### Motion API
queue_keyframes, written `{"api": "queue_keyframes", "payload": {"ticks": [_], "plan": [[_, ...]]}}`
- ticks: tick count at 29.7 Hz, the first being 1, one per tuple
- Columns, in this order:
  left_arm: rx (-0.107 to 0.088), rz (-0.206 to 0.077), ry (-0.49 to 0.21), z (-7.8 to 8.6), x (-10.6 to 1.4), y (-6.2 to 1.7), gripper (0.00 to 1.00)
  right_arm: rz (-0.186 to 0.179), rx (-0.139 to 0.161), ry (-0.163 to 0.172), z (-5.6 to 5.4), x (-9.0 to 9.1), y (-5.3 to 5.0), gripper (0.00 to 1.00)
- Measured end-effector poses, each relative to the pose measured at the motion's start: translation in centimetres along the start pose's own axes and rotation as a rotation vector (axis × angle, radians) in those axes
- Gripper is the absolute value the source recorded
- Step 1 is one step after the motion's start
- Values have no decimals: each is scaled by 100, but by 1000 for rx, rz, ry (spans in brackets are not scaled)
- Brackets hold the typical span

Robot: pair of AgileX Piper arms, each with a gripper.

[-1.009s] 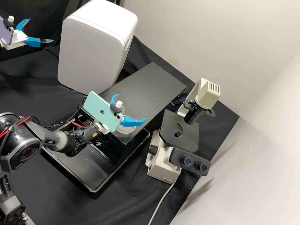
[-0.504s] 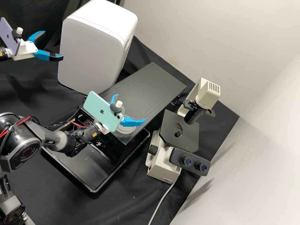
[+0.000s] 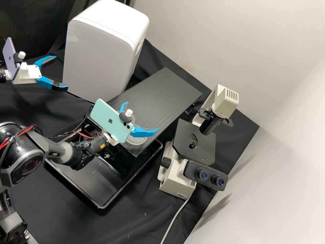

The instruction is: Place the lid on the petri dish

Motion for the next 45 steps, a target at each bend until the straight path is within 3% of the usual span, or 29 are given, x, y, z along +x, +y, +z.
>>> {"api": "queue_keyframes", "payload": {"ticks": [2, 5, 10, 14, 18, 22, 28, 39, 45], "plan": [[-2, 15, -20, 32, -9, -16, 100, 0, 0, 0, 0, 0, 0, 100], [8, -11, -54, 70, -38, -78, 100, 0, 0, 0, 0, 0, 0, 100], [5, -49, -112, 118, -107, -138, 100, 0, 0, 0, 0, 0, 0, 100], [22, -74, -166, 176, -183, -171, 100, 0, 0, 0, 0, 0, 0, 100], [36, -84, -211, 234, -201, -190, 100, 0, 0, 0, 0, 0, 0, 100], [38, -94, -231, 268, -199, -222, 100, 0, 0, 0, 0, 0, 0, 100], [44, -113, -247, 277, -105, -293, 100, 0, 0, 0, 0, 0, 0, 100], [44, -82, -239, 230, 194, -304, 100, 0, 0, 0, 0, 0, 0, 100], [34, -83, -242, 225, 244, -328, 100, 0, 0, 0, 0, 0, 0, 100]]}}
